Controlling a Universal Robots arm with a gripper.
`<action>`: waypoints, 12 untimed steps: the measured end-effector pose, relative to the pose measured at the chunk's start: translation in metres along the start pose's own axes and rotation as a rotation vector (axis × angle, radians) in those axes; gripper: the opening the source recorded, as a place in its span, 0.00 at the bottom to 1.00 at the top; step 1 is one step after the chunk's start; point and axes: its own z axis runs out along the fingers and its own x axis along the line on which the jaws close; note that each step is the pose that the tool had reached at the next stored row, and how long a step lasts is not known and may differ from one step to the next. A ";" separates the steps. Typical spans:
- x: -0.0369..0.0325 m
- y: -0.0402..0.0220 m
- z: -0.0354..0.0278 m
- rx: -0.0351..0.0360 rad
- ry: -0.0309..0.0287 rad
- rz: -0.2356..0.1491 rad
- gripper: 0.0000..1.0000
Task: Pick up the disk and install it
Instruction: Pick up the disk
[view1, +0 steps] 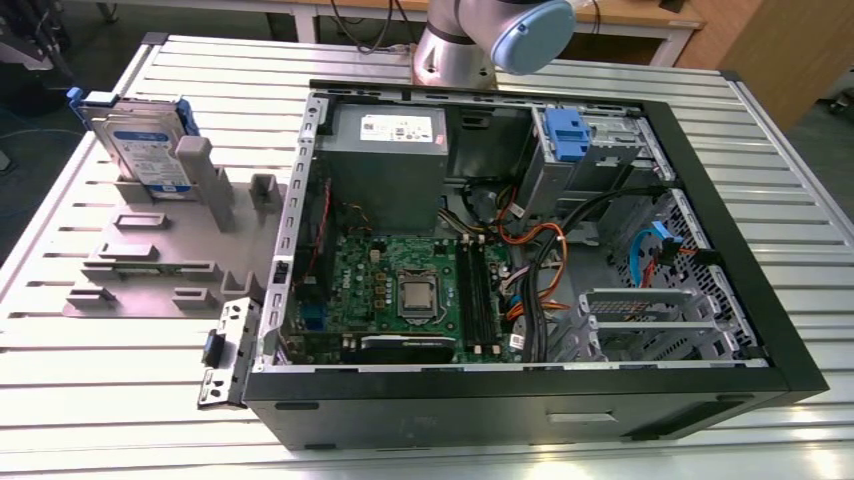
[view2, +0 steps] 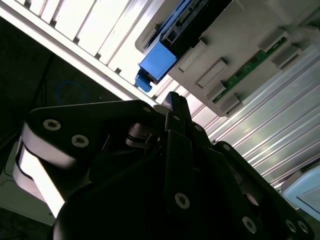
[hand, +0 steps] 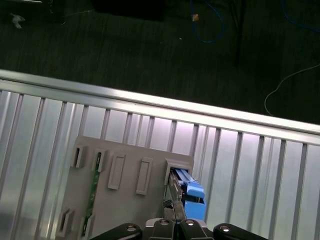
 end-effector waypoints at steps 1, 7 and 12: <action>0.0000 0.0001 0.0000 -0.0001 0.0002 -0.003 0.11; -0.0001 0.0004 0.0000 -0.0004 0.0009 -0.019 0.11; 0.0000 0.0005 0.0000 -0.0009 0.0019 -0.039 0.11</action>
